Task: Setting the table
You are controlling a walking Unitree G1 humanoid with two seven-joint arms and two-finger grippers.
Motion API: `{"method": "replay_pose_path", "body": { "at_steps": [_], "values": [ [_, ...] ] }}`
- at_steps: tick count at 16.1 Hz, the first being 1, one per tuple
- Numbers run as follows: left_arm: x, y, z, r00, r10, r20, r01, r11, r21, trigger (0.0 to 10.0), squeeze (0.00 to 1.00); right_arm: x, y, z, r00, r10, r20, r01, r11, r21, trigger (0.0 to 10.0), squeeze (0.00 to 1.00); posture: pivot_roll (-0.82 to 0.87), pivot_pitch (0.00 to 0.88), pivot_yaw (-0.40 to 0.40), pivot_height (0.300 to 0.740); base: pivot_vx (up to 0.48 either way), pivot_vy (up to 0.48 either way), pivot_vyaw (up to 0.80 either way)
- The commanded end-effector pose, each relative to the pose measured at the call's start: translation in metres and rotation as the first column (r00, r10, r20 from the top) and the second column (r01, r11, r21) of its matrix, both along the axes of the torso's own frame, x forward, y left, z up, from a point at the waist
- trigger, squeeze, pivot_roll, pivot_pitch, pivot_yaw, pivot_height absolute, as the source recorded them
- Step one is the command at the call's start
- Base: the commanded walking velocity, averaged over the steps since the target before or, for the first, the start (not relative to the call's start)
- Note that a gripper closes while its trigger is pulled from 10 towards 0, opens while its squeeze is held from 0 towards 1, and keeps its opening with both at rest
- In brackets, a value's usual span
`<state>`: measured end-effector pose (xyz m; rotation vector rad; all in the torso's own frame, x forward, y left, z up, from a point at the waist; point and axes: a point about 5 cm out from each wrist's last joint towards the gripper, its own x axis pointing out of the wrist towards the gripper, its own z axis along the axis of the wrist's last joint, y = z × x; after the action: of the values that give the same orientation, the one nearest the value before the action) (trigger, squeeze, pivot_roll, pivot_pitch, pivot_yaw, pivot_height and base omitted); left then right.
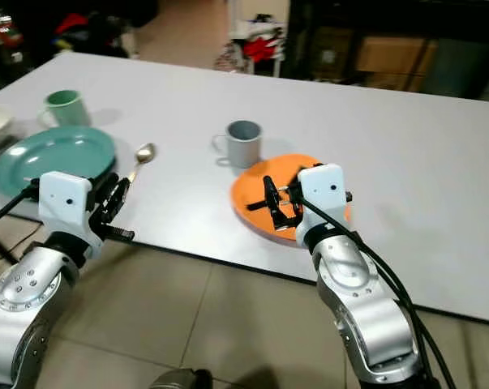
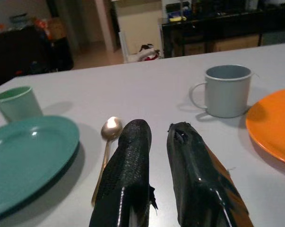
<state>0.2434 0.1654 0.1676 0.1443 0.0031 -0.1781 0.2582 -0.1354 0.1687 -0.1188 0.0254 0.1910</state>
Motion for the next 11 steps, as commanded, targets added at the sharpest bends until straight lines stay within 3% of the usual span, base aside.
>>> {"method": "replay_pose_path", "body": {
  "at_steps": [1, 5, 7, 11],
  "values": [
    [-0.002, 0.005, 0.004, 0.999, 0.021, 0.028, -0.021, 1.0, 0.003, 10.0, 0.0, -0.001, 0.0, -0.003, 1.0, 0.01, 0.002, -0.01, 0.999, 0.035, 10.0, 1.0, 0.04, 0.0, 0.051, 0.74, 0.0, 0.0, 0.8],
    [-0.005, 0.012, 0.004, 0.999, 0.033, 0.021, -0.034, 0.999, 0.019, 10.0, 0.0, -0.001, 0.011, -0.011, 0.999, 0.052, -0.015, -0.05, 0.992, 0.113, 10.0, 1.0, 0.07, 0.0, 0.053, 0.74, 0.0, 0.0, 0.8],
    [-0.006, 0.012, 0.005, 0.999, 0.026, 0.023, -0.027, 1.0, 0.017, 10.0, 0.0, 0.0, 0.011, -0.012, 0.999, 0.044, 0.007, -0.044, 0.994, 0.098, 10.0, 1.0, 0.08, 0.0, 0.054, 0.74, 0.0, 0.0, 0.8],
    [-0.002, 0.012, 0.006, 0.999, 0.026, 0.026, -0.026, 1.0, 0.012, 10.0, 0.0, 0.003, 0.009, -0.011, 0.998, 0.05, 0.034, -0.053, 0.993, 0.103, 10.0, 1.0, 0.07, 0.0, 0.055, 0.74, 0.0, 0.252, 0.8]
  ]
}}
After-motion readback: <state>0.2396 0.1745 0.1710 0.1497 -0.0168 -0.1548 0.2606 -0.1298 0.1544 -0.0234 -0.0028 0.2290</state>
